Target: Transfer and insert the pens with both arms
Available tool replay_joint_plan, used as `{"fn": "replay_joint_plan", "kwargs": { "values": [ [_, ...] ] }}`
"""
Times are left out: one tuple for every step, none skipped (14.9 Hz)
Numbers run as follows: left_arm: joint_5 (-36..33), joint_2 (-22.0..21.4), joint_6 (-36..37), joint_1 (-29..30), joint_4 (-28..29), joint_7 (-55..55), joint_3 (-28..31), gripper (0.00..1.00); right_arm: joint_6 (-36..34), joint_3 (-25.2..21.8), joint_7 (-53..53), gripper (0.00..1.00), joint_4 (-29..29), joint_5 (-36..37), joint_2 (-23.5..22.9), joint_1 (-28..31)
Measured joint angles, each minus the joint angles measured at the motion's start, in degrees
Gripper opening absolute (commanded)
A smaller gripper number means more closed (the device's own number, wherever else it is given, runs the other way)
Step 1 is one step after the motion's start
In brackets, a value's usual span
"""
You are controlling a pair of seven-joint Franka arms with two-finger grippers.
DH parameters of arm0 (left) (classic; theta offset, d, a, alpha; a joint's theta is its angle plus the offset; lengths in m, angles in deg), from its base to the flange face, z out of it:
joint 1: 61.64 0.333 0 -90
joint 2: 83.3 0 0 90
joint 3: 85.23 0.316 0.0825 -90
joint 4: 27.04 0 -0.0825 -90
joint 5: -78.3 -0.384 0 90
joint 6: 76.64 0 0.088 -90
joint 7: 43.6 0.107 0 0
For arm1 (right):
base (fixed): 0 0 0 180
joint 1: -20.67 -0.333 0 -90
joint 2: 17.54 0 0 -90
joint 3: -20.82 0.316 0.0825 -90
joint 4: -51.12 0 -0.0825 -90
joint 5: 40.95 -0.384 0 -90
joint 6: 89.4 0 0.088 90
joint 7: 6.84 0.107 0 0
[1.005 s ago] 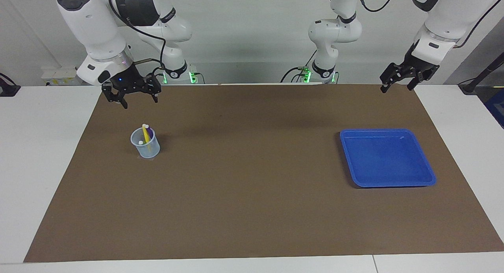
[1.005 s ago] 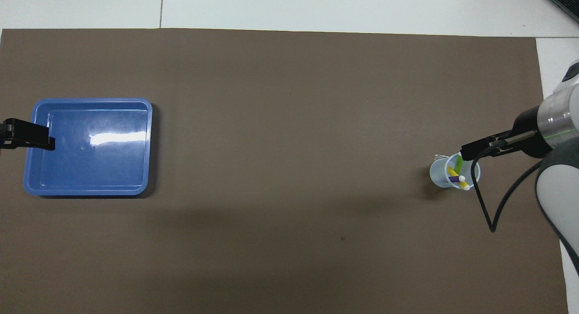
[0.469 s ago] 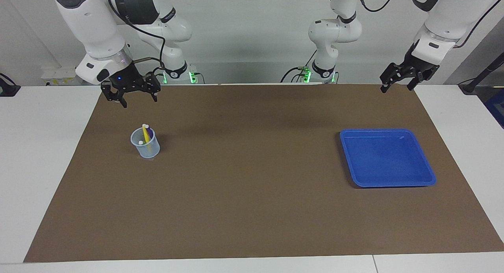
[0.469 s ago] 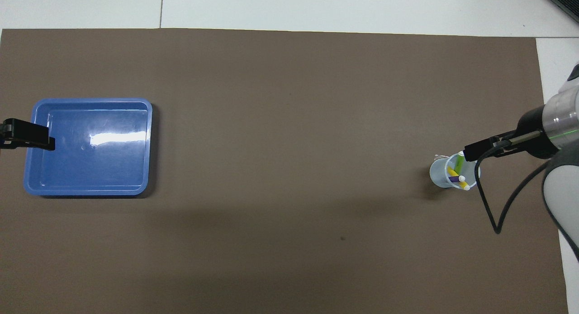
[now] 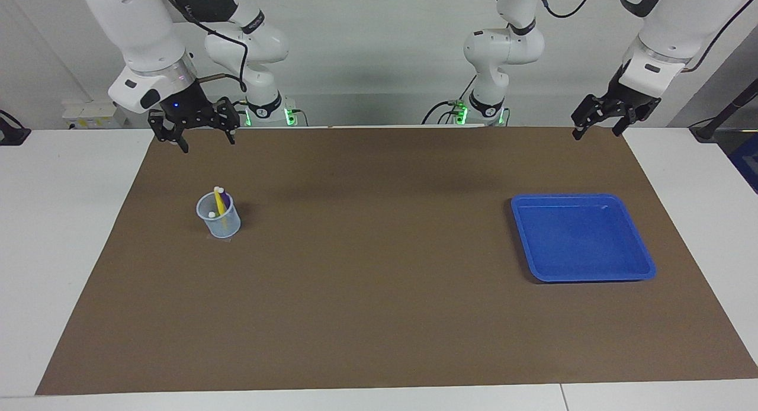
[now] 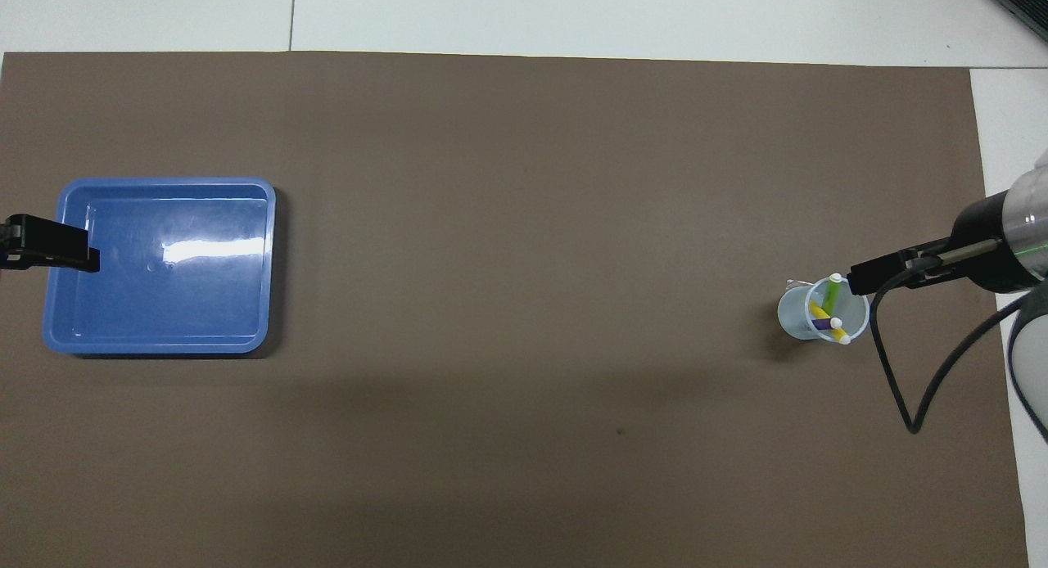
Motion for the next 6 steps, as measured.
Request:
{"fn": "replay_joint_plan", "kwargs": {
  "values": [
    [0.0, 0.0, 0.0, 0.0, 0.0, 0.0, 0.0, 1.0, -0.88, -0.24, 0.21, 1.0, -0.95, 0.0, 0.0, -0.2],
    [0.0, 0.0, 0.0, 0.0, 0.0, 0.0, 0.0, 1.0, -1.65, -0.35, 0.33, 1.0, -1.92, 0.0, 0.01, -0.23],
    [0.0, 0.0, 0.0, 0.0, 0.0, 0.0, 0.0, 1.0, -2.03, -0.5, 0.43, 1.0, -2.62, 0.0, 0.01, -0.23],
    [0.0, 0.0, 0.0, 0.0, 0.0, 0.0, 0.0, 1.0, -2.12, -0.67, 0.46, 1.0, -2.97, 0.0, 0.01, -0.23],
    [0.0, 0.0, 0.0, 0.0, 0.0, 0.0, 0.0, 1.0, -2.13, -0.79, 0.46, 1.0, -3.07, 0.0, 0.01, -0.23],
    [0.0, 0.0, 0.0, 0.0, 0.0, 0.0, 0.0, 1.0, -2.13, -0.82, 0.47, 1.0, -3.07, 0.0, -0.01, -0.23]
  ]
}}
